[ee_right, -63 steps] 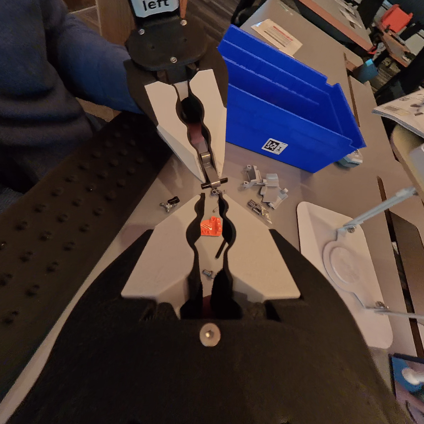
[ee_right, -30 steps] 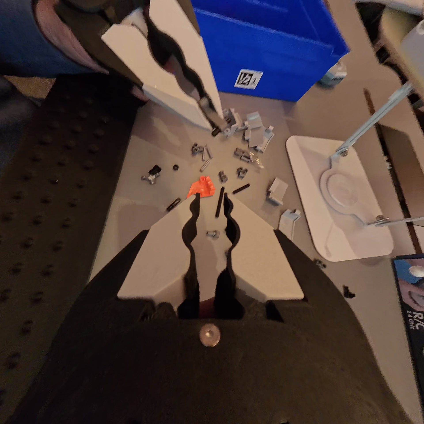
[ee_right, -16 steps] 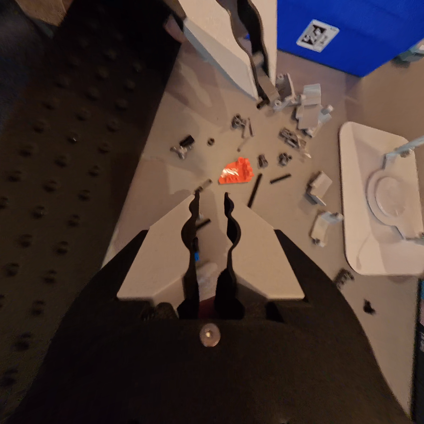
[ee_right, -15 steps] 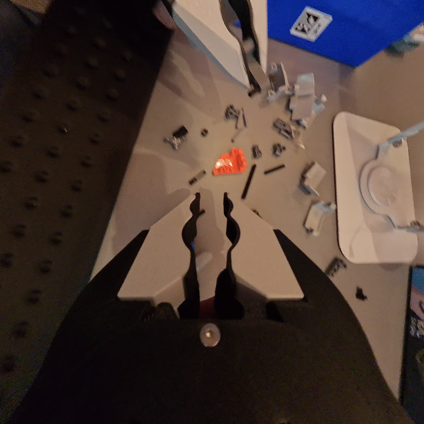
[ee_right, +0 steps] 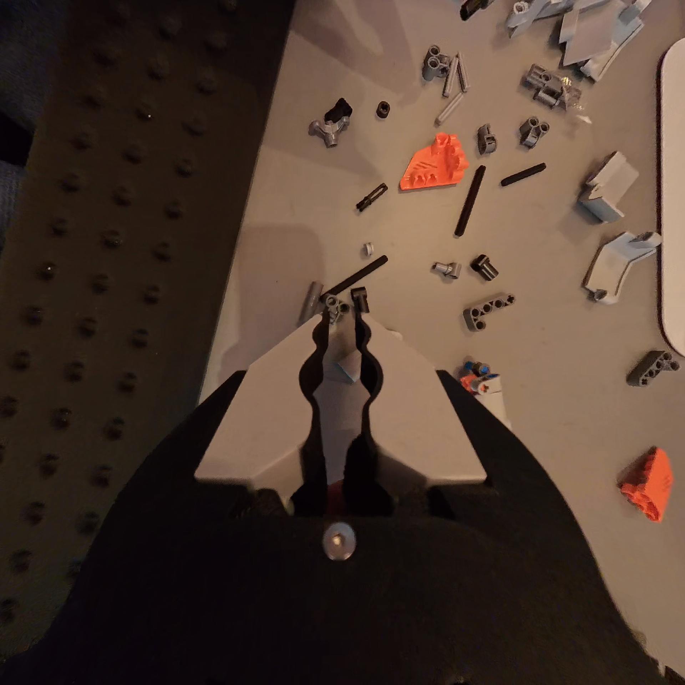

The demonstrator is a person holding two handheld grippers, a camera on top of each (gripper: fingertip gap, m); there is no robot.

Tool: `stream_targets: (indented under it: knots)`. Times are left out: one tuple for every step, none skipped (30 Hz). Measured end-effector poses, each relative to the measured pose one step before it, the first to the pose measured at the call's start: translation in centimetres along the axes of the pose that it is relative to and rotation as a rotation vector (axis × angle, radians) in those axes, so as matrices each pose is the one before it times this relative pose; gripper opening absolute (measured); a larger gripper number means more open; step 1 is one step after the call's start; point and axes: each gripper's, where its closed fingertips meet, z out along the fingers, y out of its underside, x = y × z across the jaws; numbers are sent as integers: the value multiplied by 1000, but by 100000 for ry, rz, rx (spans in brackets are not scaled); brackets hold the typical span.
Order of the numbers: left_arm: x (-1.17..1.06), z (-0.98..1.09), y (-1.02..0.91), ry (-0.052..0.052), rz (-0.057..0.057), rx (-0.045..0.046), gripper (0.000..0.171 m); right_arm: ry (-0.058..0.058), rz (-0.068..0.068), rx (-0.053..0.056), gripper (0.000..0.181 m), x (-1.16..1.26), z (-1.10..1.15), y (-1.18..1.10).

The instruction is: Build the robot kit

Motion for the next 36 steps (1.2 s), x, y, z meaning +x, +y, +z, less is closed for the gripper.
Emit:
stream_targets:
  knots:
    - [57,82,-9,120,362,-190,6,810,1002,109,9,132,171,35]
    - [60,59,-50,188,260,9,6,-896,1087,107,10,-78,143,11]
    - [57,67,-38,206,201,17,6,-1559,1020,549,12,-170,125,-76]
    - [27,57,-13,104,137,-98,5,-839,1038,676,12,-59,95,-108]
    - [20,40,9,92,55,-74,5,-823,934,118,12,-55,106,-32]
    - [5,9,-2,61,-30,8,5,-341,670,-624,13,-6,116,81]
    - [6,-10,-20,80,-93,166,5,497,381,-838,14,115,76,125]
    - [-4,-18,-11,85,-146,176,5,-249,692,-311,15,-8,58,60]
    - [3,-13,-17,102,-113,180,5,-549,1299,-434,15,-42,50,79]
    - [-4,-16,-11,68,-75,137,5,458,795,-754,17,95,-7,151]
    - [6,6,-1,115,-46,42,5,424,691,-88,17,83,-46,41]
    - [20,14,18,191,-19,-76,5,-615,1431,361,17,-58,-41,-53]
    - [33,20,11,251,18,-67,5,-1238,1061,-264,17,-159,48,30]
    - [26,15,5,174,43,-17,5,100,79,-600,16,-5,126,86]
    - [22,6,-7,132,55,15,5,34,254,-786,14,1,188,108]
    - [22,13,10,149,45,-53,5,-880,502,-621,12,-122,211,83]
    - [12,13,10,68,30,-52,6,-522,457,1218,9,-46,81,-220]
    - [17,3,-1,35,67,37,6,-23,260,243,7,30,79,-54]
    - [1,-10,0,25,24,42,6,-206,215,-53,7,1,8,-11]
    - [14,9,-2,119,-44,12,6,-216,-99,21,7,-5,-6,8]
    - [11,1,8,118,-108,-23,5,-314,-586,410,7,-52,14,-17]
    - [-2,12,12,155,-127,-26,6,44,-136,403,7,19,10,-31]
    - [4,7,-4,147,-99,-7,6,969,-331,224,7,167,8,-22]
    - [13,13,3,126,-106,-32,6,616,-957,141,7,96,-24,-8]
    - [5,27,21,144,-76,-112,6,-134,-1017,212,7,-65,-43,-38]
    - [-4,11,-9,65,-35,-10,6,476,-994,341,6,5,-61,-106]
    - [13,18,-14,88,-34,-49,6,1110,-1145,836,6,126,-133,-184]
    - [26,32,5,219,56,-69,6,1161,-903,824,6,147,-168,-189]
    - [5,36,1,82,32,-142,6,1992,-1146,904,6,292,-210,-209]
    - [23,36,-45,184,-39,70,6,1712,-1694,1644,6,209,-273,-327]
    - [23,33,-72,358,-321,183,6,1627,-2589,2721,6,134,-317,-529]
    - [-2,37,-64,383,-564,54,6,3054,-2684,2673,6,320,-329,-613]
    - [-11,49,-66,442,-742,19,6,3351,-2115,1858,6,387,-293,-584]
    - [17,60,-89,758,-926,180,6,3161,-2490,1868,6,341,-265,-621]
    - [65,74,-138,990,-955,288,5,3314,-2893,1950,6,351,-214,-632]
    - [42,84,-137,818,-996,122,6,3284,-2695,1285,6,346,-156,-545]
